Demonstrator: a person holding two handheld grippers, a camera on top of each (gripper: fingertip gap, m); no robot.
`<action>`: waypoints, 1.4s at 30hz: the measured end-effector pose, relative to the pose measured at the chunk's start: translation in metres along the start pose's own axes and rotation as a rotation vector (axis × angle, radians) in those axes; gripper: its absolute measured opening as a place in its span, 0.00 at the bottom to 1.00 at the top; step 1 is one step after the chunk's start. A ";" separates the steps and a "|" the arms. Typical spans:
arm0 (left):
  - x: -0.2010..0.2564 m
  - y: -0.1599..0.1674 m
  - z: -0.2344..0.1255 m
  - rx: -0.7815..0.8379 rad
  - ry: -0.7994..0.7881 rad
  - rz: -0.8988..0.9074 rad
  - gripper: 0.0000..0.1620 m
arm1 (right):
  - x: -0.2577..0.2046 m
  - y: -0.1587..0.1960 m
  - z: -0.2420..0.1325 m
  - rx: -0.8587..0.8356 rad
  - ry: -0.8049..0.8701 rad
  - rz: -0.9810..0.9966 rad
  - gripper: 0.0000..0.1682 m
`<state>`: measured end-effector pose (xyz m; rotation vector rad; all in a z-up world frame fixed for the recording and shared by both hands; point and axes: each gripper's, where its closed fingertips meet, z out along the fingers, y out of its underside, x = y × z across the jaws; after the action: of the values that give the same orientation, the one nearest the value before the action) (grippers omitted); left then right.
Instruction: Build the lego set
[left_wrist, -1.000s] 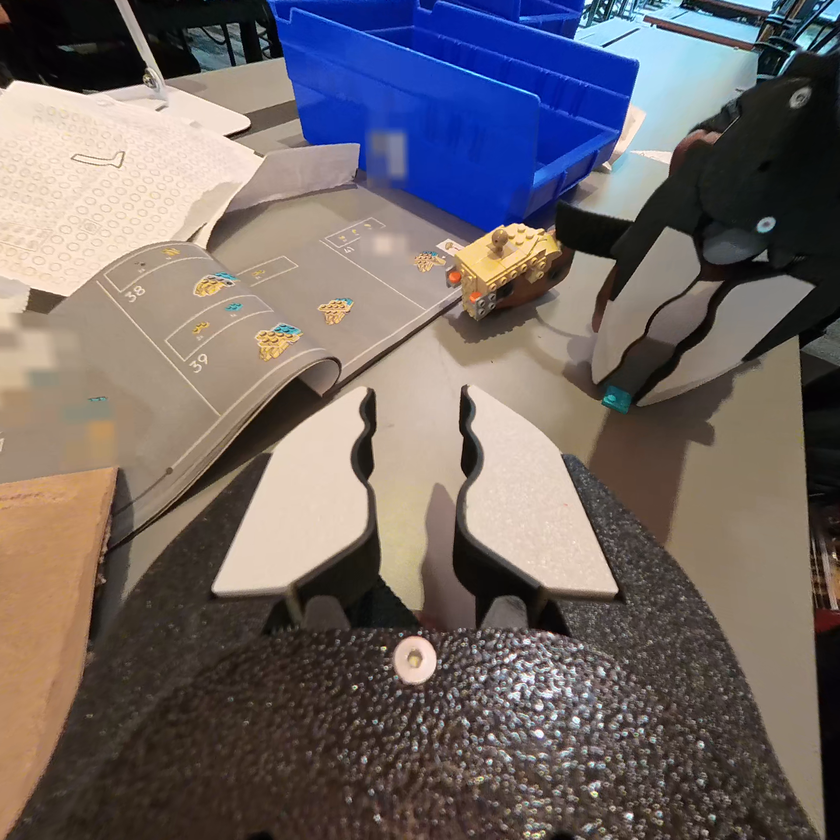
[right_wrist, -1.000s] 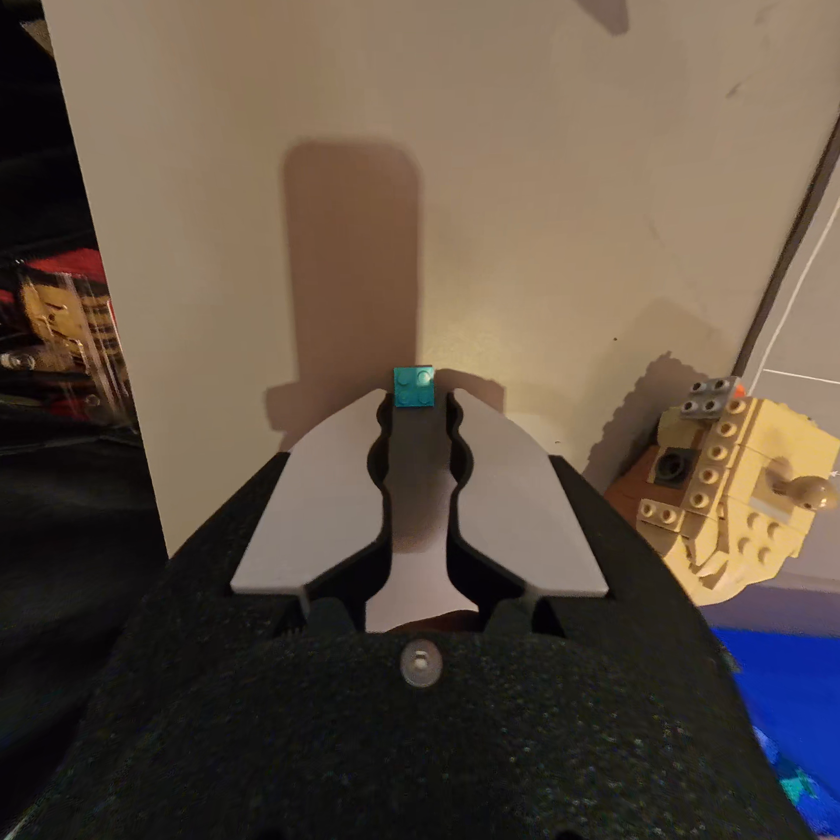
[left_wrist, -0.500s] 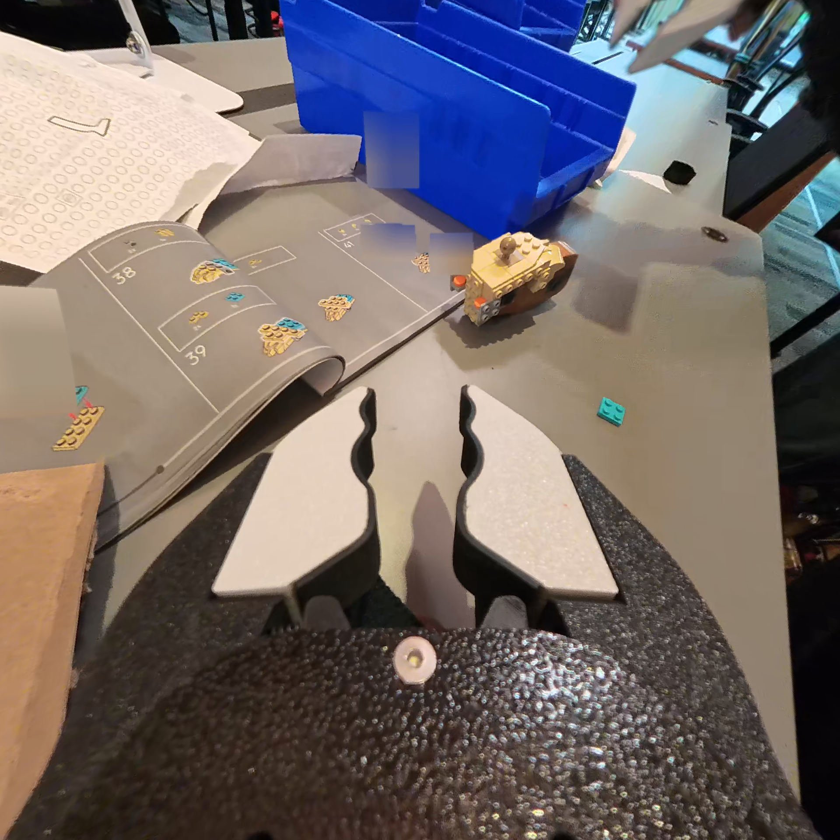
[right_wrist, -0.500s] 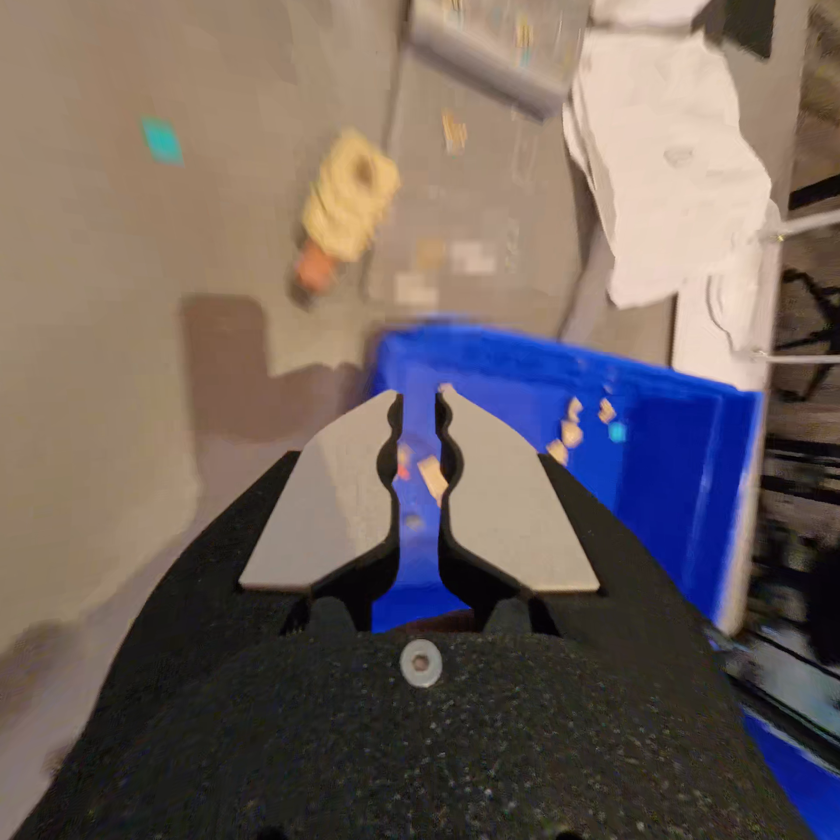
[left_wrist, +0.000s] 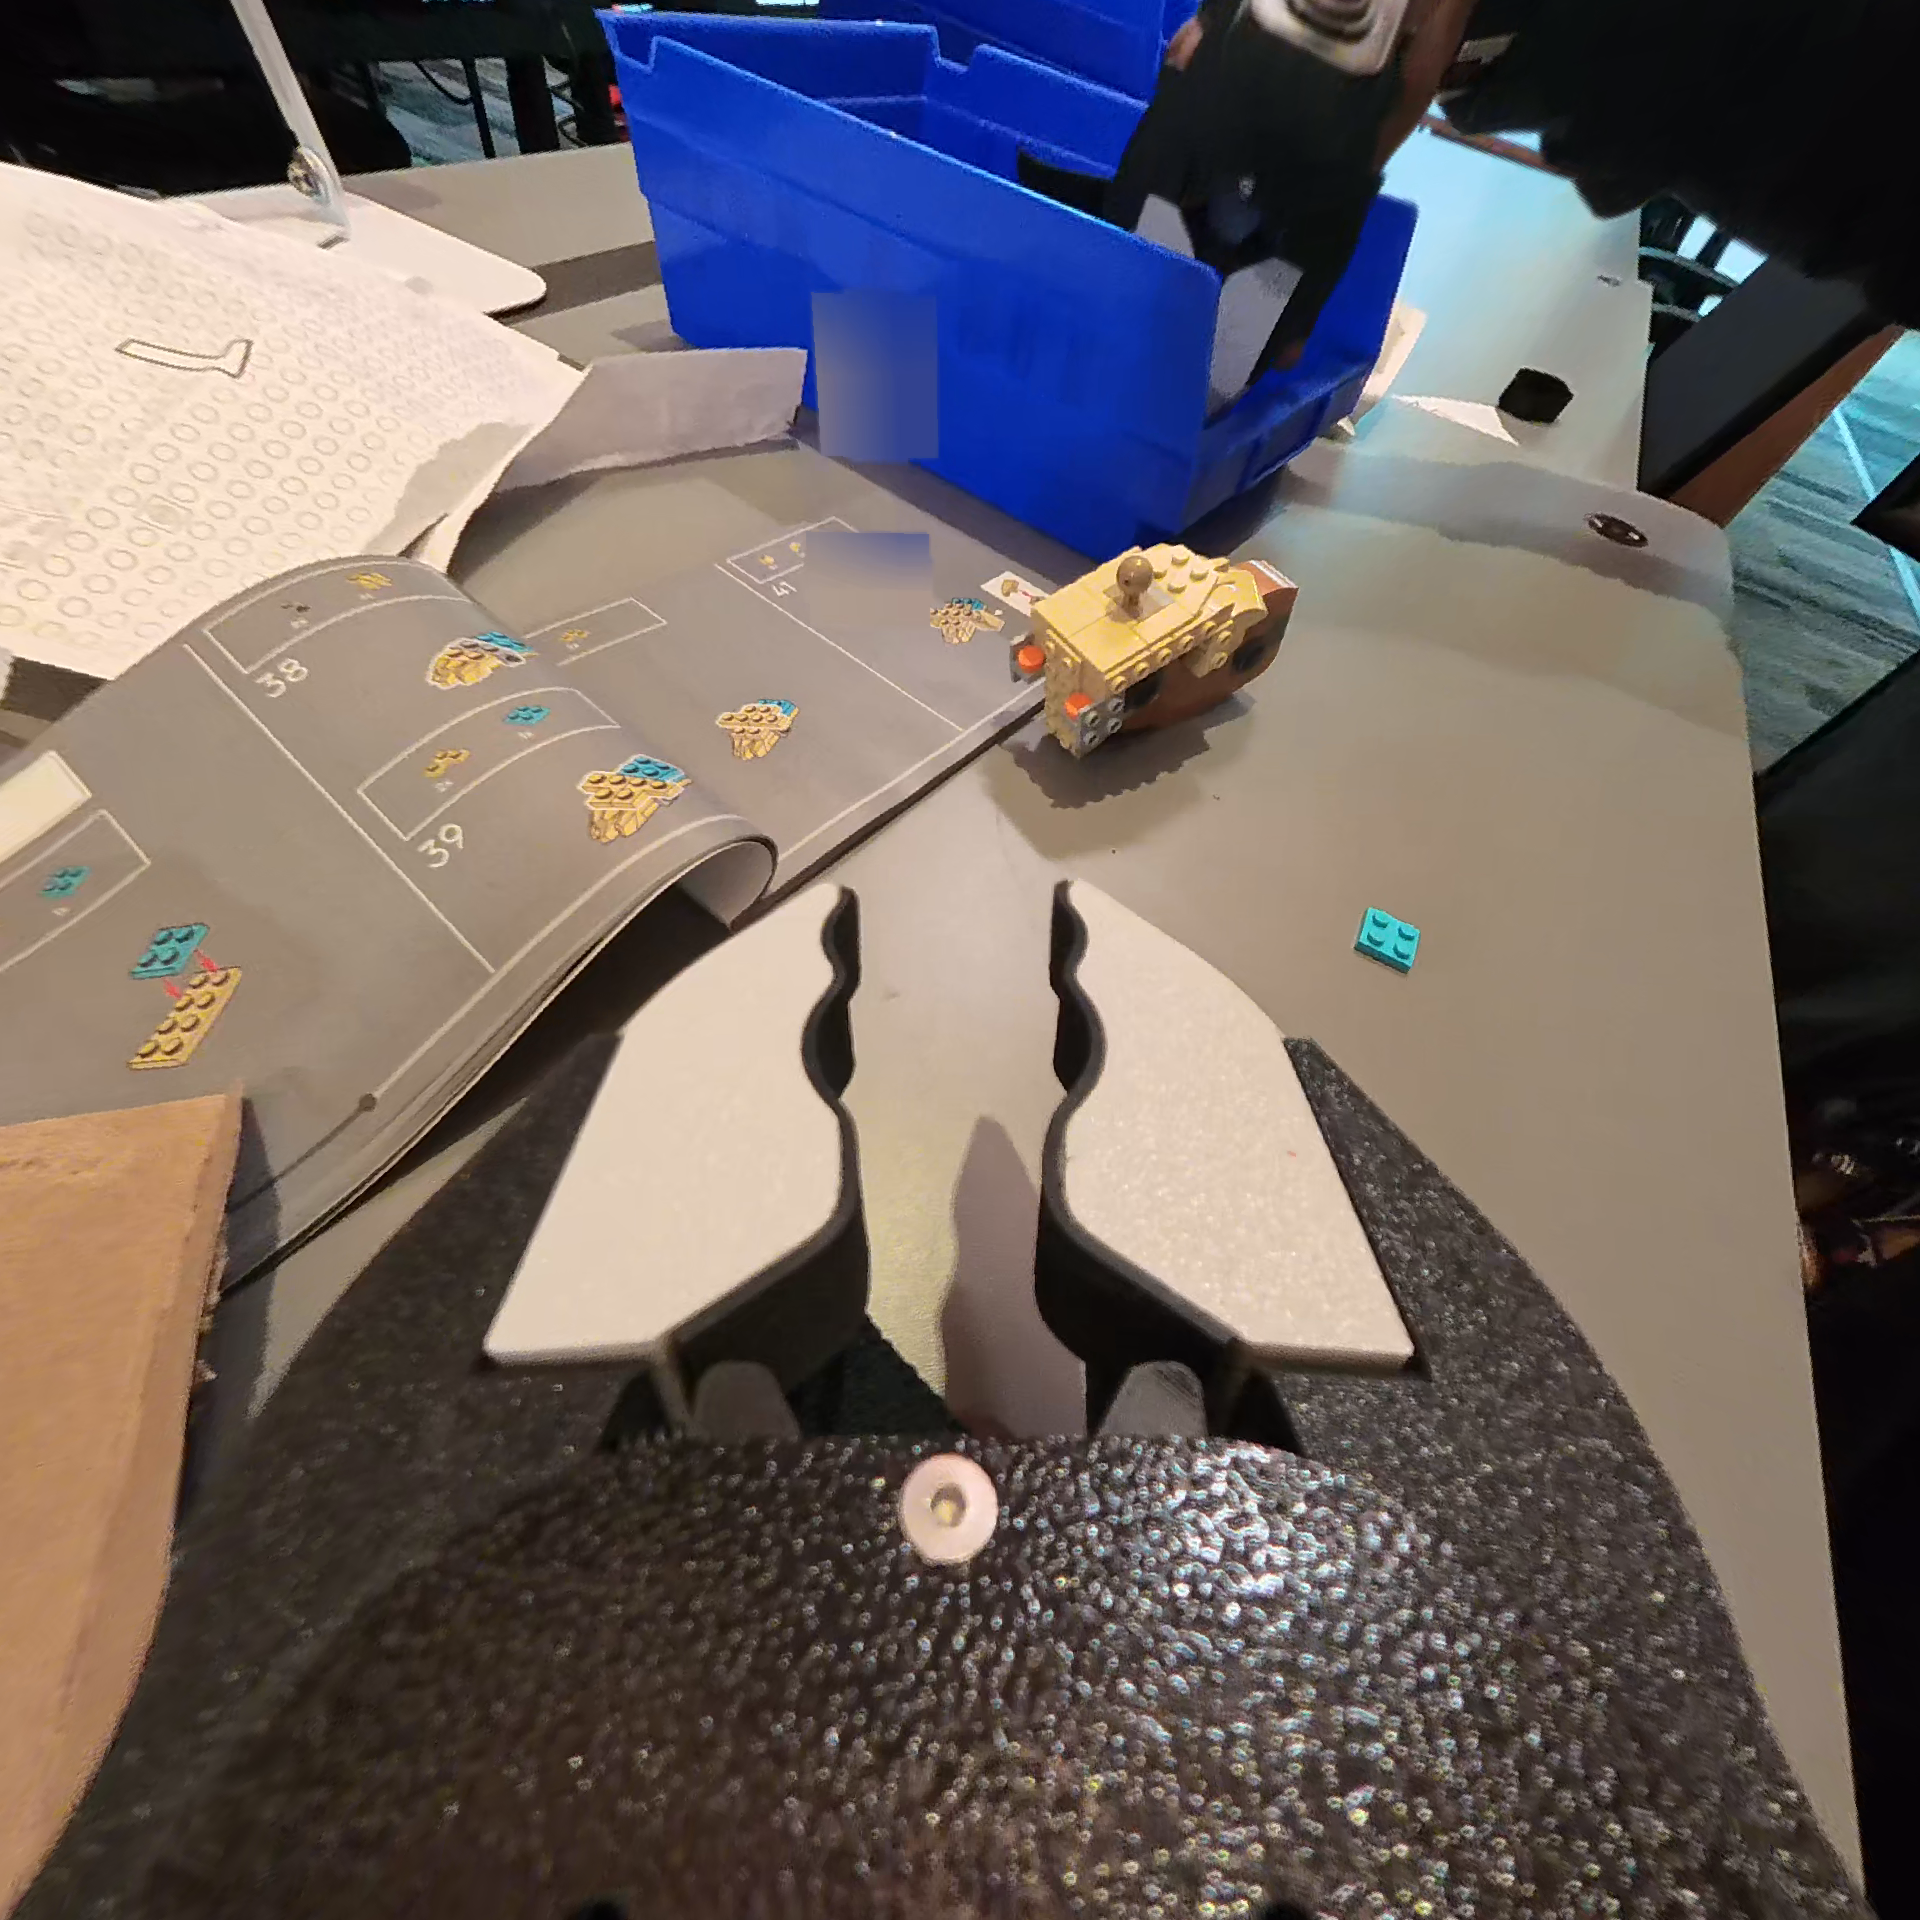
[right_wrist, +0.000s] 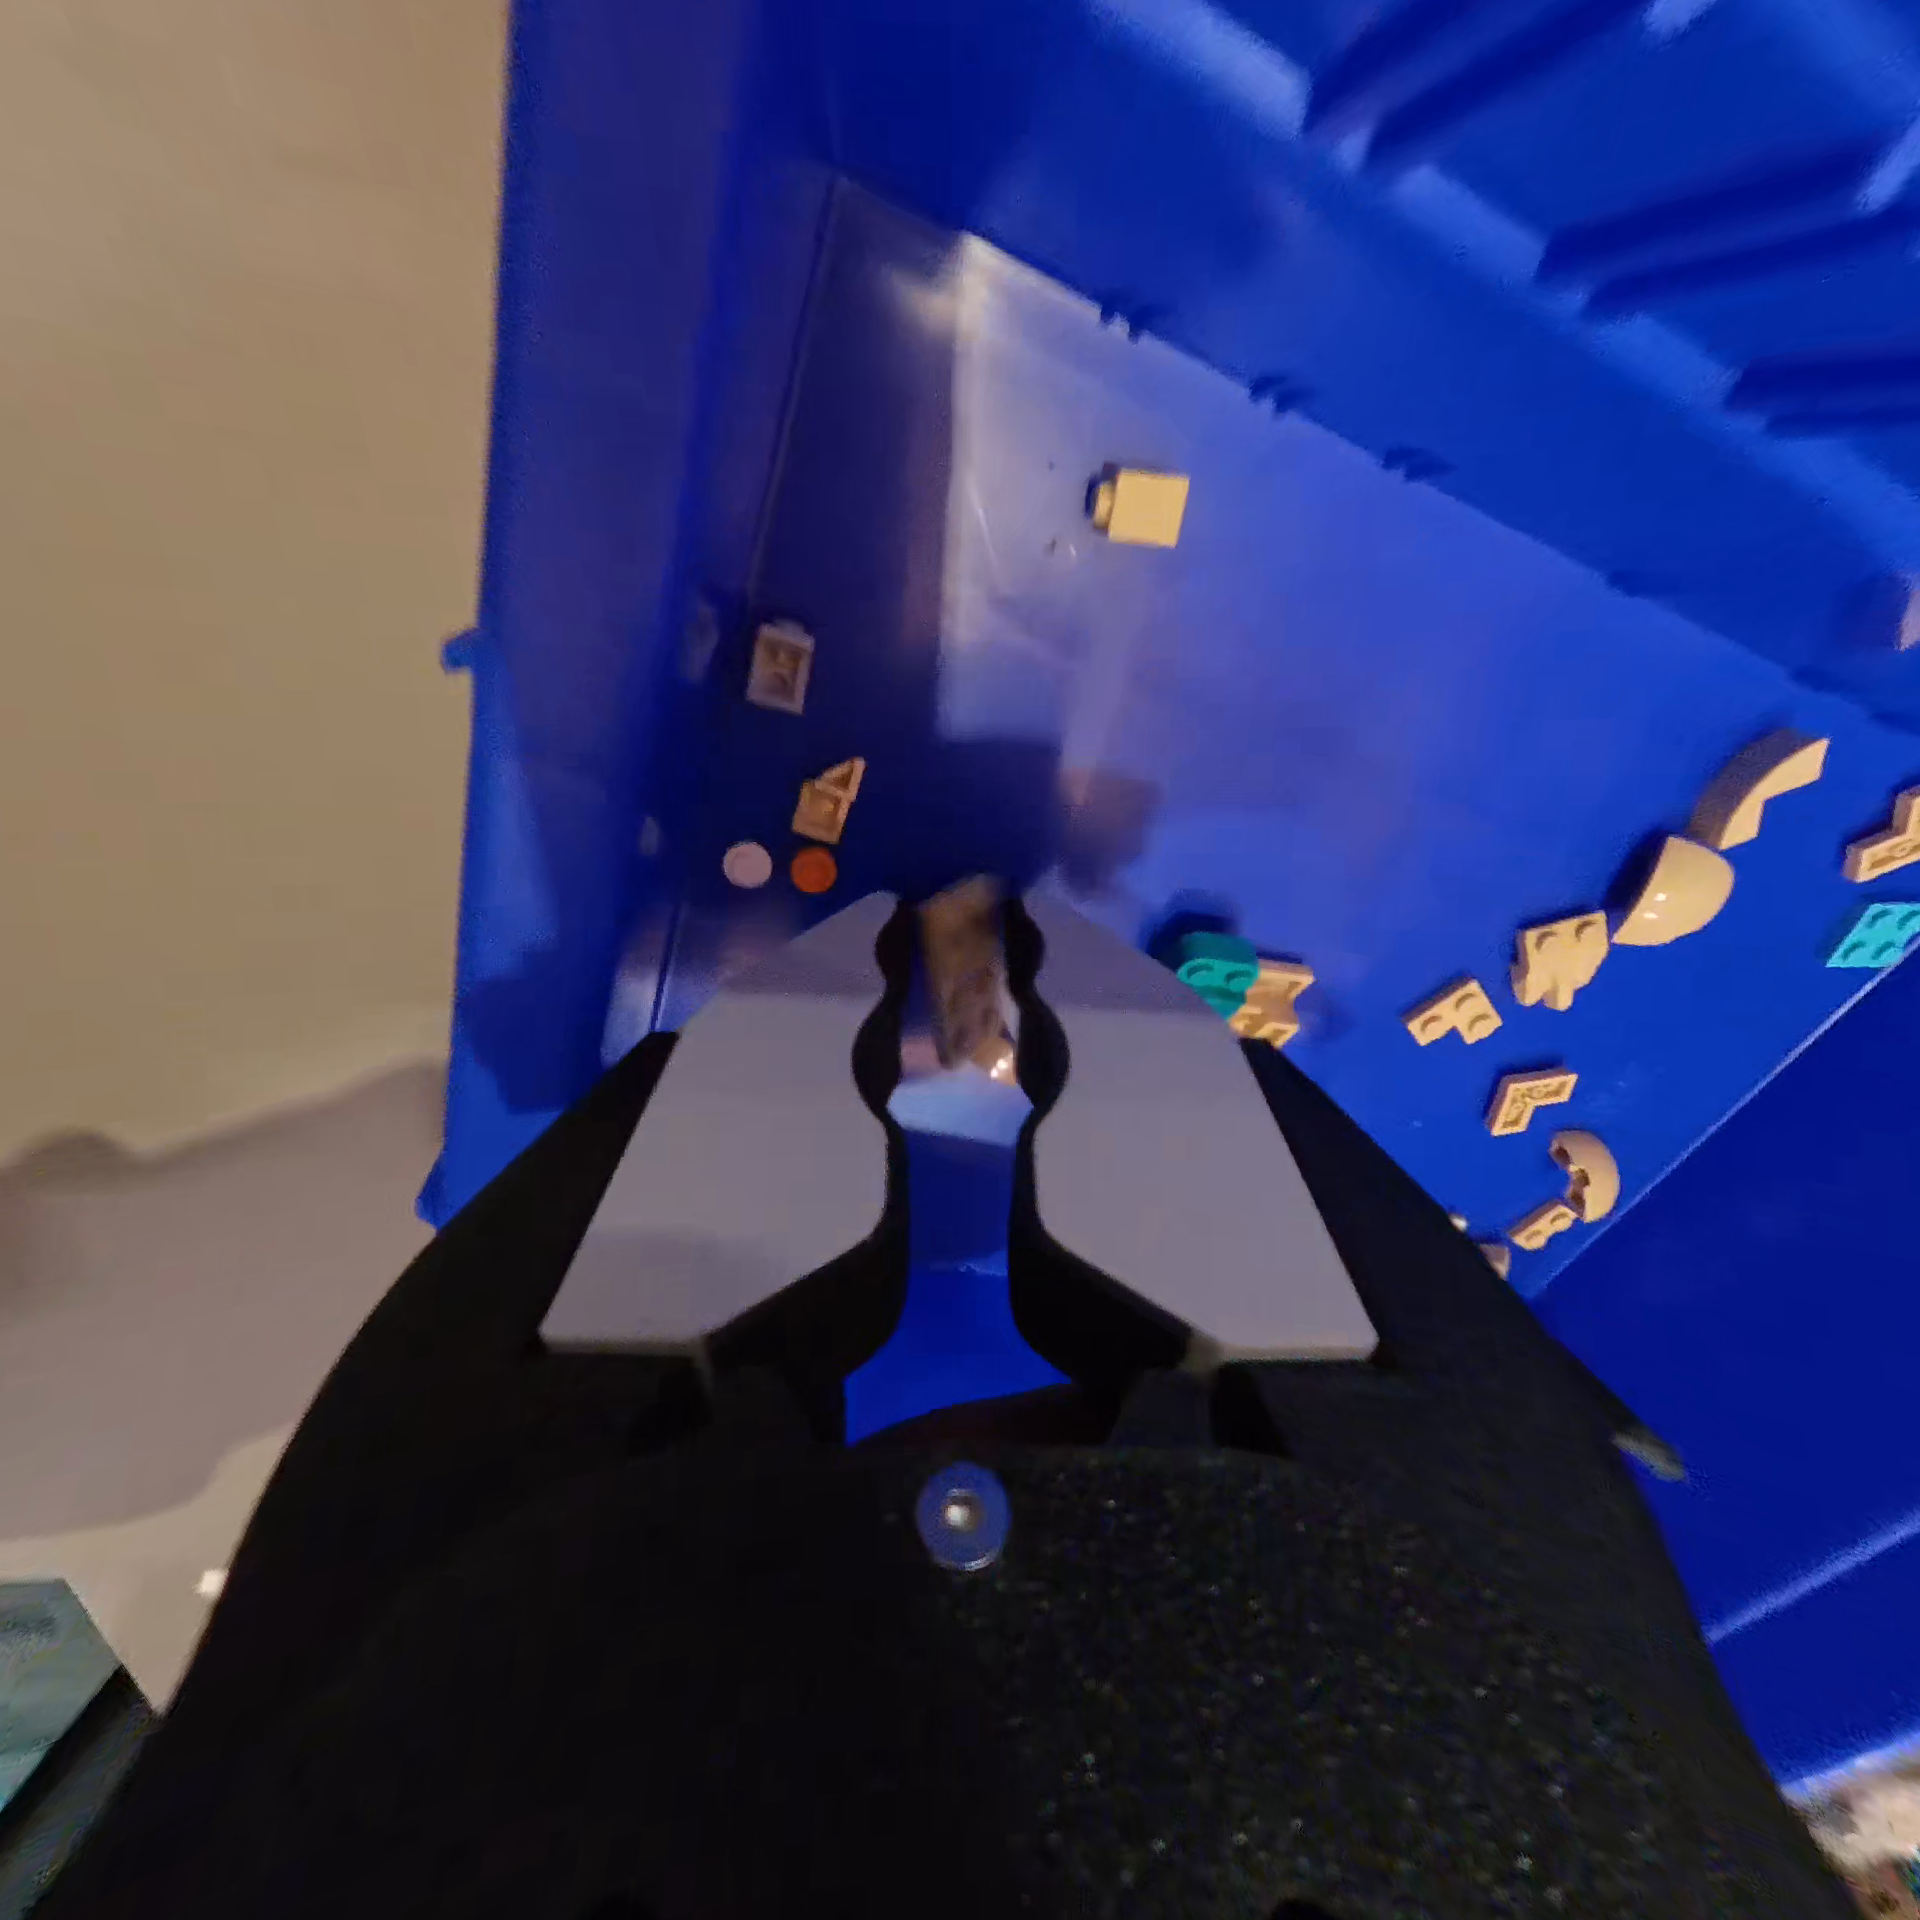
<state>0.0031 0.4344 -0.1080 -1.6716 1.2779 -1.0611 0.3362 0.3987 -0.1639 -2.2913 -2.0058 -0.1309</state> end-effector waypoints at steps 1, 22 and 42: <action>0.001 0.000 0.000 -0.003 0.002 0.005 0.21 | 0.001 -0.002 0.000 0.018 0.006 0.016 0.11; 0.019 0.001 -0.003 0.008 0.026 0.037 0.21 | -0.045 -0.146 -0.154 0.953 0.073 0.323 0.03; 0.123 -0.037 0.016 0.287 0.261 0.065 0.18 | -0.088 -0.295 -0.137 1.661 -0.193 0.602 0.03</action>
<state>0.0490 0.3235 -0.0598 -1.3008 1.2623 -1.3858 0.0319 0.3338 -0.0349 -1.4705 -0.6012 1.2545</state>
